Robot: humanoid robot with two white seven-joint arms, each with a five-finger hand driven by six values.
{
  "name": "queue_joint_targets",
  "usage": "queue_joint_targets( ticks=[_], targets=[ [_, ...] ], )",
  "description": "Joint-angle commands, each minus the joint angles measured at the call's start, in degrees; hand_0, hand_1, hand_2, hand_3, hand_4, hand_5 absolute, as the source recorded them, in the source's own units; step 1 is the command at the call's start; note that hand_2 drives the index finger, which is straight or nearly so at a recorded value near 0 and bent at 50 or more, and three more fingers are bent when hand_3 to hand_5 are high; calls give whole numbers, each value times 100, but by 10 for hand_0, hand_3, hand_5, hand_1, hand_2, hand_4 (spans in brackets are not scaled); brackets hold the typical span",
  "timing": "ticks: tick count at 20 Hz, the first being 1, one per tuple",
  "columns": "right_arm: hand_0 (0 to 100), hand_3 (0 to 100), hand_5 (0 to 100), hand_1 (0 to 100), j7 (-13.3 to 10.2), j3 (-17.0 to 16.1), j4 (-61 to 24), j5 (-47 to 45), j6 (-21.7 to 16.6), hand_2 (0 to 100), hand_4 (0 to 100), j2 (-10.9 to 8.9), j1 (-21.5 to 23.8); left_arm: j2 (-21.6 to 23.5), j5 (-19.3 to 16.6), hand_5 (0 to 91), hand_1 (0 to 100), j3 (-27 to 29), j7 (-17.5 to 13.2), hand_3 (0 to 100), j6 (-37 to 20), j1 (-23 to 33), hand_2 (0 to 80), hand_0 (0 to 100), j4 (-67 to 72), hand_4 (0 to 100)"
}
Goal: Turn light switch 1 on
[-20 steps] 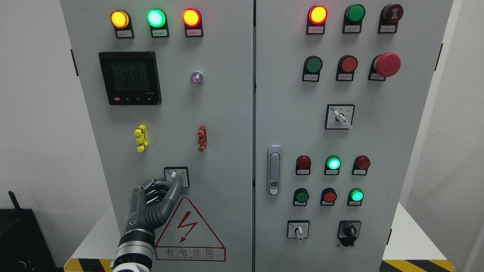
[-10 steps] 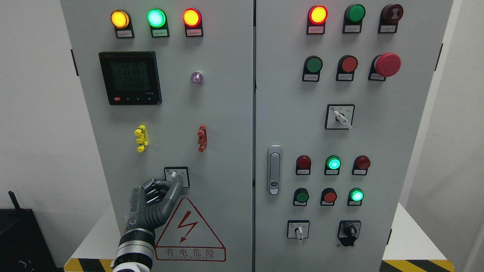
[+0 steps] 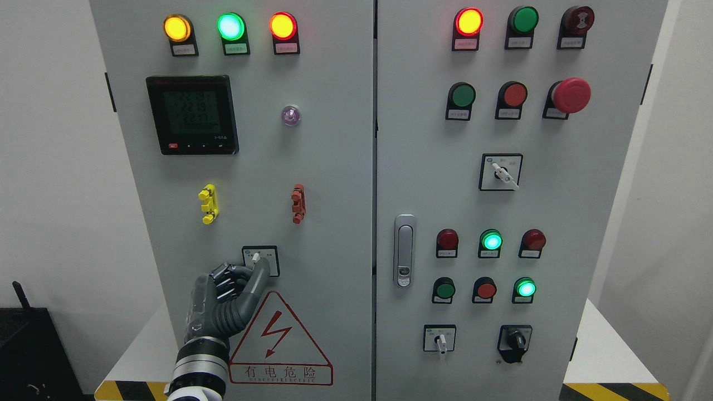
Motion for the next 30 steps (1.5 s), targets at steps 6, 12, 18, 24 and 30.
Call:
queue_joint_targets(
  ticks=[6, 12, 18, 24, 30],
  targets=[
    [0, 0, 0, 0, 4, 0, 0, -140, 1, 0, 0, 0, 0, -3, 1, 844, 560, -19, -4, 841, -2, -4, 607, 459, 19, 908],
    [0, 0, 0, 0, 4, 0, 0, -140, -7, 0, 0, 0, 0, -12, 1, 846, 542, -27, -4, 842, -2, -4, 604, 488, 19, 910],
    [0, 0, 0, 0, 4, 0, 0, -140, 1, 0, 0, 0, 0, -12, 1, 846, 506, -27, -4, 842, -2, -4, 604, 514, 19, 910],
    [0, 0, 0, 0, 4, 0, 0, -140, 1, 0, 0, 0, 0, -20, 1, 847, 458, -27, -4, 842, -2, 5, 607, 524, 19, 910],
    [0, 0, 0, 0, 4, 0, 0, -140, 1, 0, 0, 0, 0, -29, 1, 849, 440, -27, -4, 842, -2, -4, 608, 488, 19, 911]
  ],
)
